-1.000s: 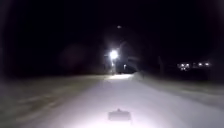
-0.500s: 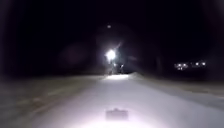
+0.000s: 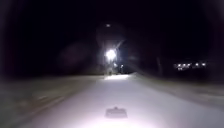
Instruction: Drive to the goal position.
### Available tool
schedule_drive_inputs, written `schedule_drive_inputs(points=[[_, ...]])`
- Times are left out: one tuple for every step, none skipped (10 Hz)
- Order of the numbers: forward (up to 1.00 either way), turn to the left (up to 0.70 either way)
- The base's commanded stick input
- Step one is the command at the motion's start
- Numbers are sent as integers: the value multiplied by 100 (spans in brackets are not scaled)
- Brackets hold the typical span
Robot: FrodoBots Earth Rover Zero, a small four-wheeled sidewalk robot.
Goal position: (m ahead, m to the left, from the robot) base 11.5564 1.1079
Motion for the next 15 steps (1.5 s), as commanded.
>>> schedule_drive_inputs(points=[[70, 0], [70, 0], [70, 0], [70, 0], [70, 0], [70, 0], [70, 0], [70, 0], [70, 0], [70, 0], [70, 0], [70, 0], [70, 0], [70, 0], [70, 0]])
